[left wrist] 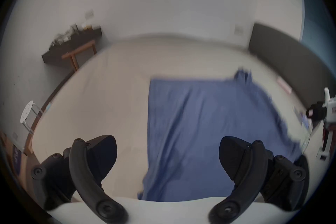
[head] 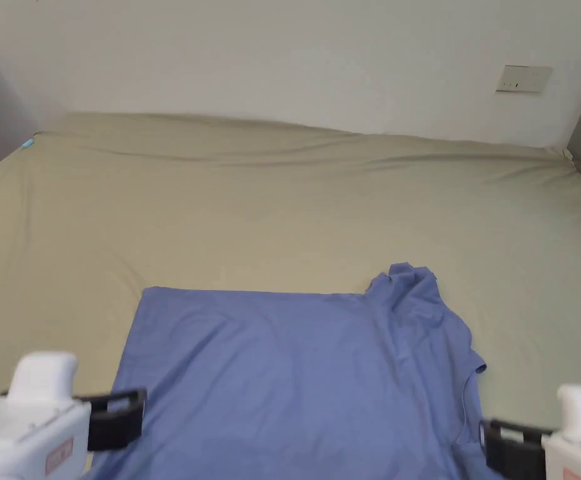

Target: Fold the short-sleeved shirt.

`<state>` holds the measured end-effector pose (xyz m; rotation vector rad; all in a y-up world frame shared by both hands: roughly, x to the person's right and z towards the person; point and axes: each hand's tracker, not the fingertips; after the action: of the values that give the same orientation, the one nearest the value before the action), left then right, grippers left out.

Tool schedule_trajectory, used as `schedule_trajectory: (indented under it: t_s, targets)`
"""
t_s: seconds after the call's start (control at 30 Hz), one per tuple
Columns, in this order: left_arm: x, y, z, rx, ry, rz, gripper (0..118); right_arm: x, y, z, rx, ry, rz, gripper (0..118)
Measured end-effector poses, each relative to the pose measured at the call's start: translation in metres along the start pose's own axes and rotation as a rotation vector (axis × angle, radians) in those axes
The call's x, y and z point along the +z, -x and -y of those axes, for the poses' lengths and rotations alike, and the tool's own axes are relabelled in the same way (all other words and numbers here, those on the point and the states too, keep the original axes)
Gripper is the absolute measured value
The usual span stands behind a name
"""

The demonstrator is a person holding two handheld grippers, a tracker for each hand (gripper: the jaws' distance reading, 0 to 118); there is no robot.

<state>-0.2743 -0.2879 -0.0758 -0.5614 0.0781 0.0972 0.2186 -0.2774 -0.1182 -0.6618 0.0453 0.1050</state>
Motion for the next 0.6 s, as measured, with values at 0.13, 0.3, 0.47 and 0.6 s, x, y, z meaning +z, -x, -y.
schedule_trajectory:
  t_s: [0.13,0.3,0.47,0.6]
  targets:
    - [0.031,-0.036,-0.062,-0.032,-0.292,0.008,112,0.035,0.031,-0.064,0.103,-0.281,0.009,114]
    - [0.052,-0.081,-0.112,-0.087,-0.468,0.009,96,0.075,0.088,-0.122,0.179,-0.508,-0.011,94]
    - [0.038,-0.109,-0.125,-0.159,-0.51,-0.039,7,0.071,0.124,-0.142,0.222,-0.582,-0.031,5]
    - [0.018,-0.118,-0.121,-0.139,-0.497,-0.029,0,0.049,0.14,-0.145,0.23,-0.581,-0.044,0]
